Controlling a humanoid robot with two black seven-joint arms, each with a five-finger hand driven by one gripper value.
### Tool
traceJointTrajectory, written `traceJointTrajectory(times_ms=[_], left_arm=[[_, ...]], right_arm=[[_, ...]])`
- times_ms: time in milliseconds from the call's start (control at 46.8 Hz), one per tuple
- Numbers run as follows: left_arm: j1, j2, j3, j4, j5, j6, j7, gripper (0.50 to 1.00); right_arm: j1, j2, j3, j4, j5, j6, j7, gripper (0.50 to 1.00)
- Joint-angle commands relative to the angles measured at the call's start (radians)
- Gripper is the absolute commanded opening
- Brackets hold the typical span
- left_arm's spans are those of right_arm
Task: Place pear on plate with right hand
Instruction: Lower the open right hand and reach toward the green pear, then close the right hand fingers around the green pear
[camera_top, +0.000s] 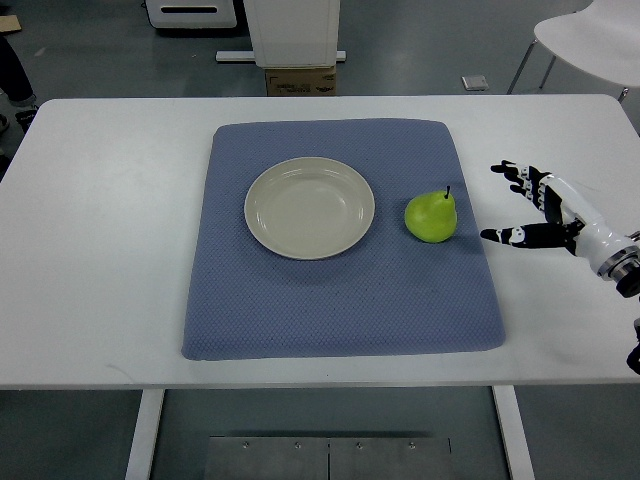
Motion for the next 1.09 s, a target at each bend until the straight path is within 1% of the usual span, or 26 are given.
traceJointTrajectory(times_ms=[0, 235, 428, 556, 749, 856, 1070], left_arm=[[-0.001, 0.000, 0.000, 0.000, 0.000, 0.000, 0.000, 1.000], [0.001, 0.000, 0.000, 0.000, 0.000, 0.000, 0.000, 1.000], [-0.001, 0.000, 0.000, 0.000, 0.000, 0.000, 0.000, 1.000], [0.001, 0.000, 0.000, 0.000, 0.000, 0.000, 0.000, 1.000], [0.001, 0.000, 0.000, 0.000, 0.000, 0.000, 0.000, 1.000], [-0.001, 0.000, 0.000, 0.000, 0.000, 0.000, 0.000, 1.000], [0.001, 0.000, 0.000, 0.000, 0.000, 0.000, 0.000, 1.000]], right_arm=[[0.006, 0.026, -0.008, 0.000, 0.000, -0.025, -0.006, 1.000], [0.043, 0.064, -0.078, 0.000, -0.002, -0.102, -0.011, 1.000], [0.107, 0.106, -0.213, -0.005, -0.002, -0.202, -0.014, 1.000], [0.145, 0.130, -0.266, -0.010, 0.000, -0.249, -0.025, 1.000], [0.152, 0.139, -0.269, -0.019, 0.002, -0.258, -0.061, 1.000], [0.153, 0.164, -0.272, -0.031, 0.002, -0.266, -0.087, 1.000], [0.167, 0.179, -0.275, -0.045, 0.003, -0.269, -0.118, 0.998]])
